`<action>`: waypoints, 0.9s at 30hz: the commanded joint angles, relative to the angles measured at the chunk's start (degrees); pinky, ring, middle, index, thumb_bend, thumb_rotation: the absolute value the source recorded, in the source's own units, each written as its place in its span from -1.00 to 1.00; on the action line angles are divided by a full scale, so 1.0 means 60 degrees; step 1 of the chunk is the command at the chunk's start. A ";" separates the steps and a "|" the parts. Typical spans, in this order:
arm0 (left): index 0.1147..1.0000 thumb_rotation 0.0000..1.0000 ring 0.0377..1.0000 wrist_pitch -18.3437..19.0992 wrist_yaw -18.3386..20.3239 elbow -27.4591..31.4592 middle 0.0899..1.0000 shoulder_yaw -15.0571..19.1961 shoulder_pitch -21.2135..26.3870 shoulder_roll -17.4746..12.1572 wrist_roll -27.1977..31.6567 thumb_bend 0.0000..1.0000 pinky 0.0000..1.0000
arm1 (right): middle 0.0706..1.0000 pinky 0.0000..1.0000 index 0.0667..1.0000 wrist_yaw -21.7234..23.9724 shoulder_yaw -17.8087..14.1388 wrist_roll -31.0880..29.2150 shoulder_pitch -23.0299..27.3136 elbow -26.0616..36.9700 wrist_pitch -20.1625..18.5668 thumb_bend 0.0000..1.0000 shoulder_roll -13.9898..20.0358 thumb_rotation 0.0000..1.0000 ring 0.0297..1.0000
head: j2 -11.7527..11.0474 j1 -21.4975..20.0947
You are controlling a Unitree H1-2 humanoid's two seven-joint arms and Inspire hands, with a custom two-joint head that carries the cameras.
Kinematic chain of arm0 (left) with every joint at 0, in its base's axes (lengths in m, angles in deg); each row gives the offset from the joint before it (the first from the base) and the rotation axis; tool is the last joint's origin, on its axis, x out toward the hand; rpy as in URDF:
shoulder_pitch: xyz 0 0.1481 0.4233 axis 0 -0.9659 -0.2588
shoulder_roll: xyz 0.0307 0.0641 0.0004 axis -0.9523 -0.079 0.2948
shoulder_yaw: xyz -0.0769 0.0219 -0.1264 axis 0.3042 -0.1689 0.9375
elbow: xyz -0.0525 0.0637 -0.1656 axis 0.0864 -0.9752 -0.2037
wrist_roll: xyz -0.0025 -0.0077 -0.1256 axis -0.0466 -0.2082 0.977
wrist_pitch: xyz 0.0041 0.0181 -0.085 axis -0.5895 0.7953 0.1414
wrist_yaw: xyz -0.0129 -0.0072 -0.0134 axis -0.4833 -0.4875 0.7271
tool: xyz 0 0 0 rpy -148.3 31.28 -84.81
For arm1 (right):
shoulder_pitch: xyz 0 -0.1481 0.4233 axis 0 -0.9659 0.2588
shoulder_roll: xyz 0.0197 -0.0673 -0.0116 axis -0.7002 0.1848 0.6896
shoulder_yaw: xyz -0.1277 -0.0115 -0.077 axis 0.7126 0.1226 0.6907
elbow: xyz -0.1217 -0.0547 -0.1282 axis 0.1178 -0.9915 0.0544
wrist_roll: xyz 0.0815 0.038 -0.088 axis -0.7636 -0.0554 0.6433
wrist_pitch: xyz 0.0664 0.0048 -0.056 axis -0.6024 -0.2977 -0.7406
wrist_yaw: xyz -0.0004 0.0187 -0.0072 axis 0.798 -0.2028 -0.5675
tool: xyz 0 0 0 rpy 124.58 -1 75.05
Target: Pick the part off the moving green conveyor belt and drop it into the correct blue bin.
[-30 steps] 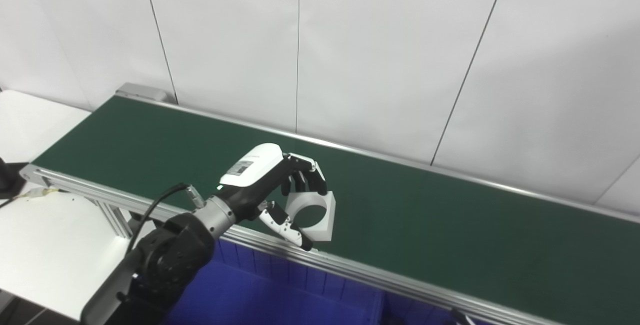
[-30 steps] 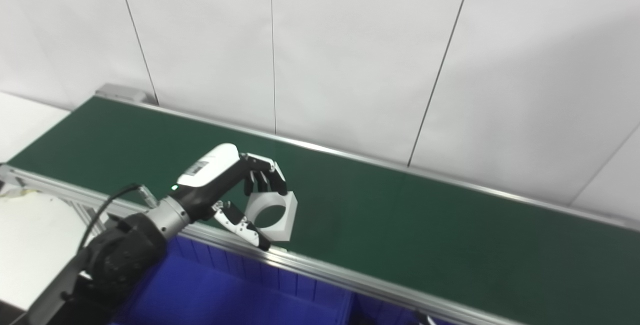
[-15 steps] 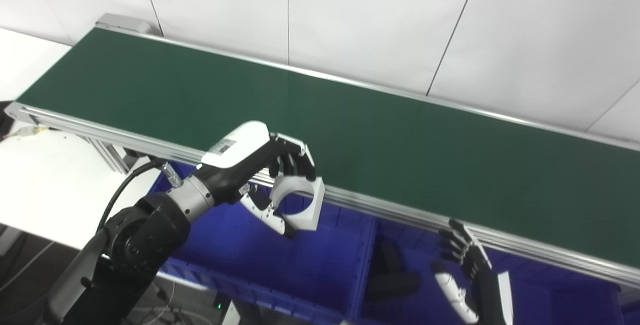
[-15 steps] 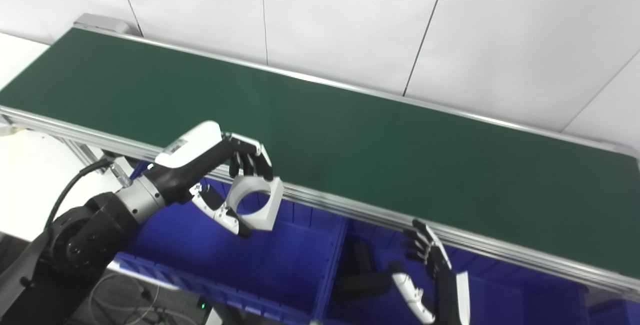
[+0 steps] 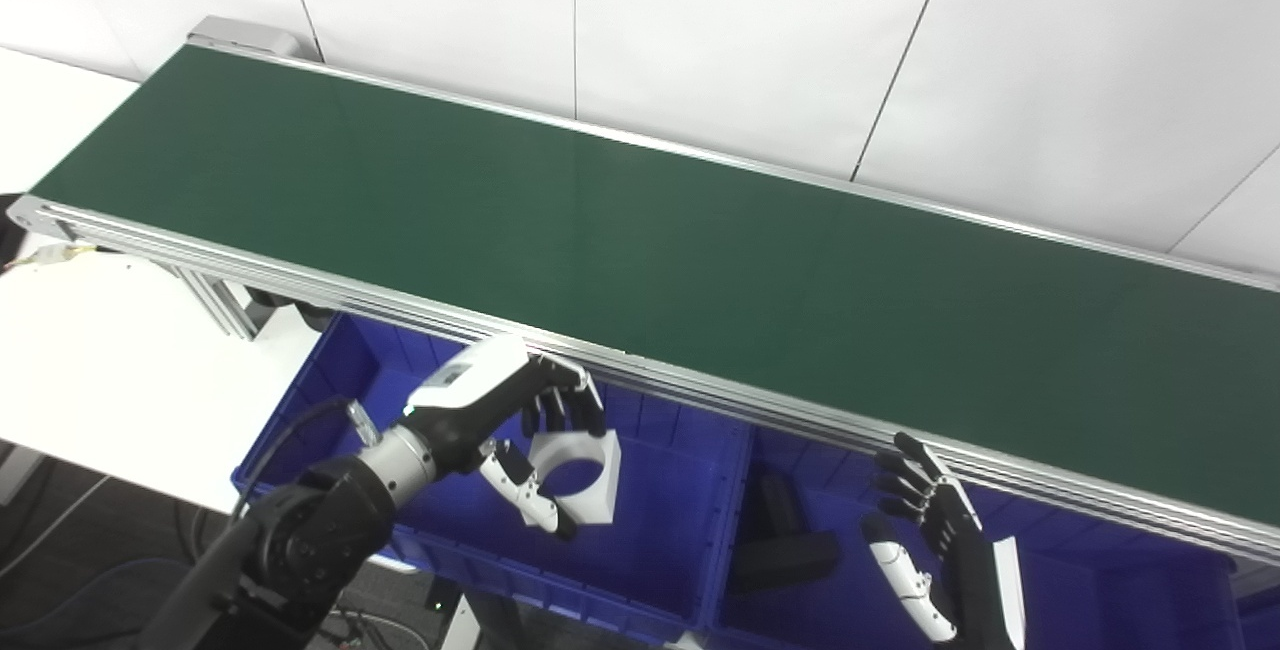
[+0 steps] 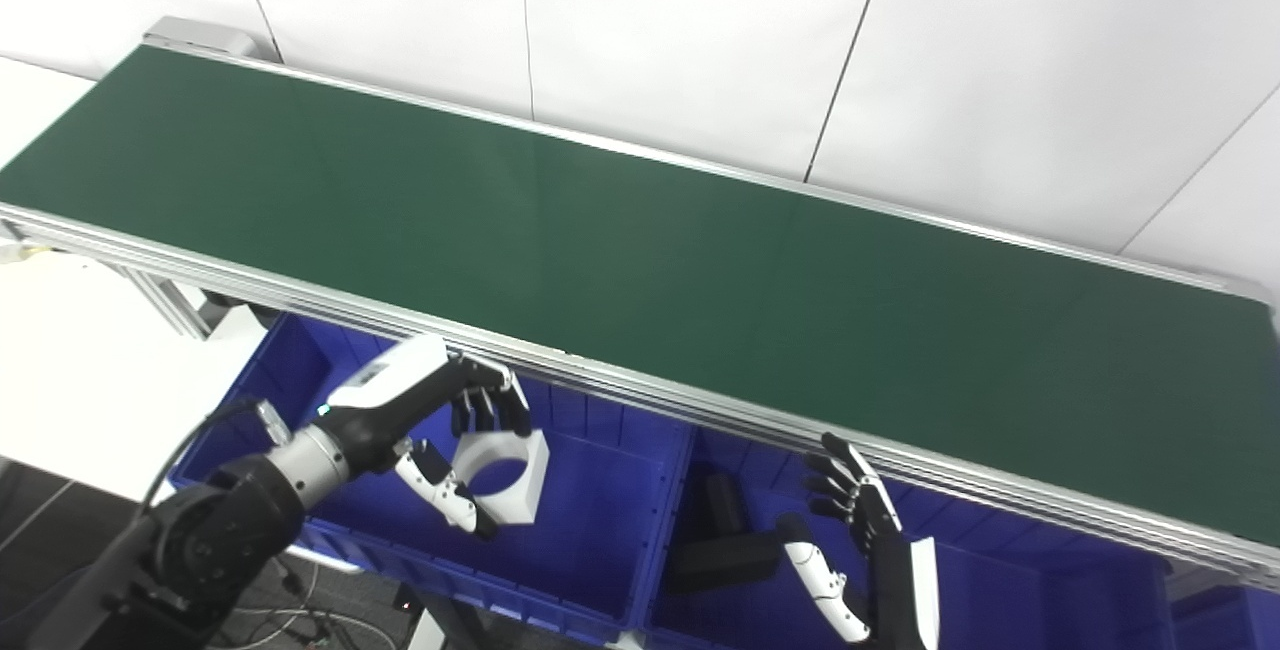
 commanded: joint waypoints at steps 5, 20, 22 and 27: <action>-0.06 -1.00 -0.26 -0.1134 -0.0893 -0.1353 -0.12 -0.0424 0.0708 0.0245 -0.0419 0.00 -0.29 | 0.52 0.32 0.67 0.0146 -0.0131 0.0058 -0.0040 0.0384 0.0448 0.27 -0.0075 0.31 0.44 | -0.0034 -0.0053; -0.07 -1.00 -0.21 -0.1376 -0.1663 -0.3835 -0.15 -0.1571 0.2030 0.0410 -0.1742 0.00 -0.18 | 0.52 0.32 0.68 0.0317 -0.0236 0.0100 -0.0228 0.0602 0.0432 0.27 -0.0063 0.30 0.45 | 0.0002 -0.0209; -0.07 -1.00 -0.22 -0.1372 -0.1807 -0.4092 -0.15 -0.1705 0.2145 0.0456 -0.1942 0.00 -0.17 | 0.53 0.32 0.68 0.0332 -0.0249 0.0091 -0.0227 0.0592 0.0437 0.27 -0.0069 0.30 0.45 | -0.0002 -0.0215; -0.07 -1.00 -0.21 -0.1352 -0.2029 -0.4494 -0.15 -0.1892 0.2302 0.0504 -0.2132 0.00 -0.14 | 0.53 0.32 0.68 0.0394 -0.0287 0.0067 -0.0223 0.0570 0.0435 0.28 -0.0085 0.30 0.45 | -0.0032 -0.0213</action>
